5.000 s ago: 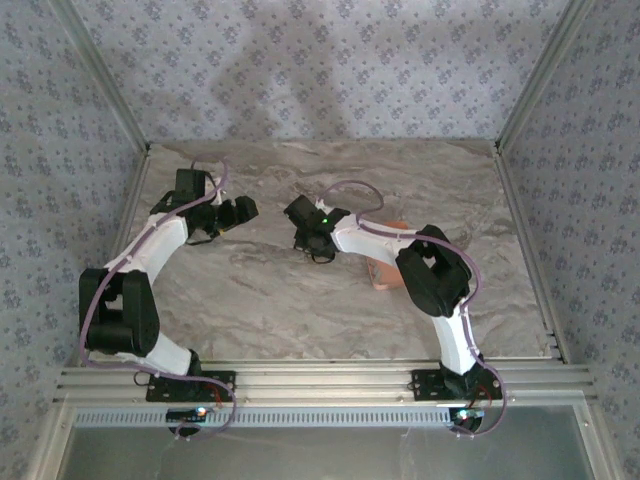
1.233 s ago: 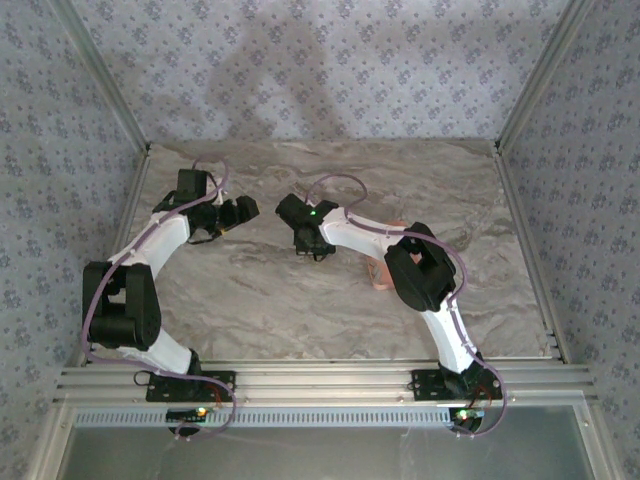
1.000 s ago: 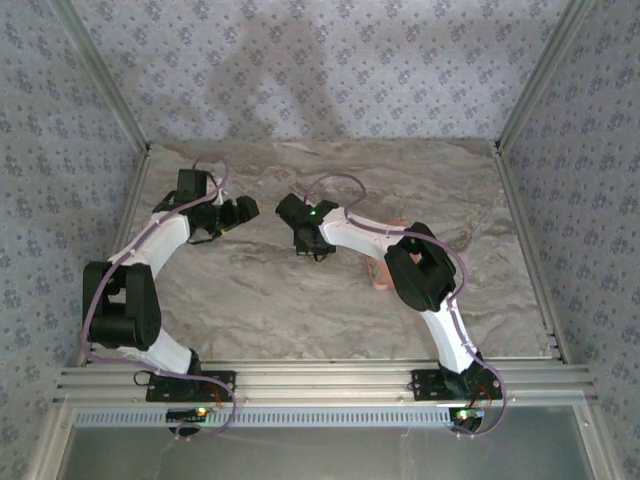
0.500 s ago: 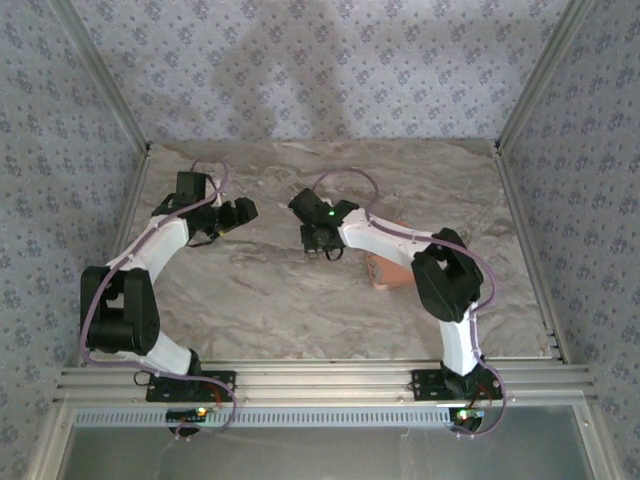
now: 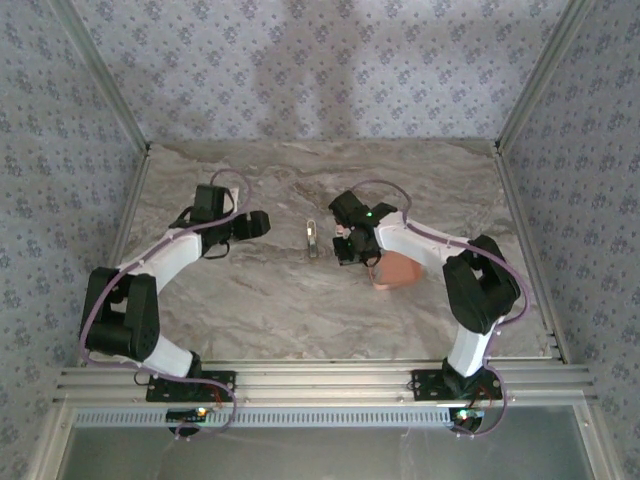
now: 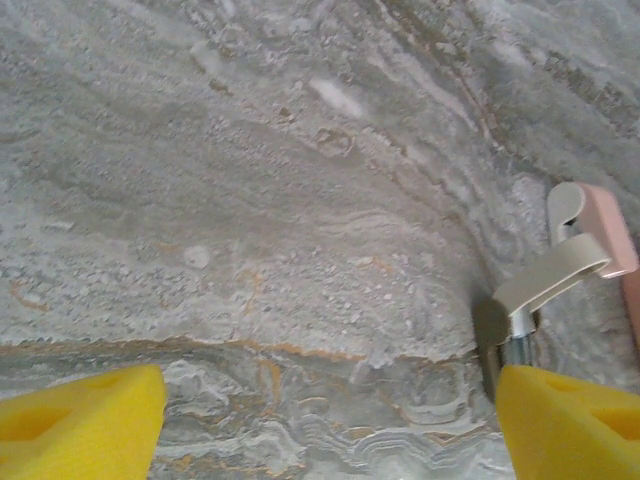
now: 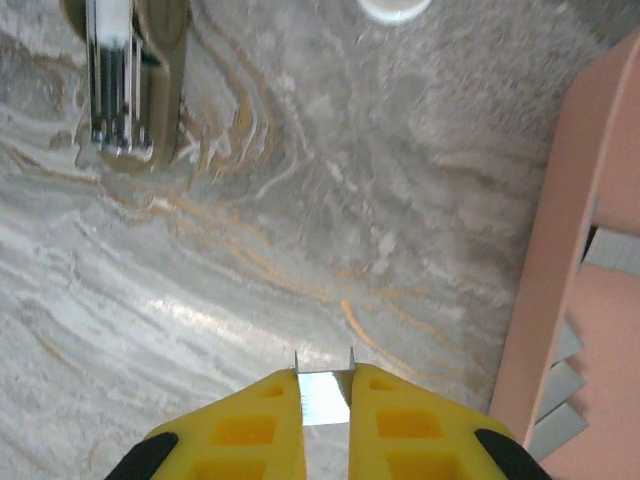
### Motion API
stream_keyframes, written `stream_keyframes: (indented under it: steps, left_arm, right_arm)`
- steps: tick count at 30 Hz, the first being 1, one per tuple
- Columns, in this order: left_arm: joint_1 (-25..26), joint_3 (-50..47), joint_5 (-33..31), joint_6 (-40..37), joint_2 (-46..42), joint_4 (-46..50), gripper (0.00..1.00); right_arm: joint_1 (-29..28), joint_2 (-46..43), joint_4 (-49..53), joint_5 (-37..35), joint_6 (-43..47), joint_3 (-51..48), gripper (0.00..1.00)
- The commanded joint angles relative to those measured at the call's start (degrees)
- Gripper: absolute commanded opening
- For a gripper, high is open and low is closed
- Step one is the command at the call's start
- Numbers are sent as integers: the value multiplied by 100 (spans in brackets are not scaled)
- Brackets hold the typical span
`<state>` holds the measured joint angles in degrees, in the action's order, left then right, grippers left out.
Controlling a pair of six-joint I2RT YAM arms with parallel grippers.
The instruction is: Load the staples into the stapler
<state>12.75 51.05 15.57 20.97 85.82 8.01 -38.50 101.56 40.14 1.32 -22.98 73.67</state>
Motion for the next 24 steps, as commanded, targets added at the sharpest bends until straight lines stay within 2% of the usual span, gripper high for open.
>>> stream_keyframes:
  steps: [1, 9, 17, 24]
  left_arm:
    - [-10, -375, -110, -143, -283, -486, 86]
    - [2, -649, -80, -55, -239, -741, 85]
    - [7, -684, -137, 349, -154, -893, 86]
    - [60, -711, -239, 333, -149, -946, 85]
  right_arm:
    - [-17, 81, 654, 274, 258, 310, 14]
    - [-74, 739, 1183, 403, 262, 820, 14]
    - [-211, 1380, 1594, 421, 224, 1538, 14]
    - [-242, 1701, 1794, 509, 237, 1700, 14]
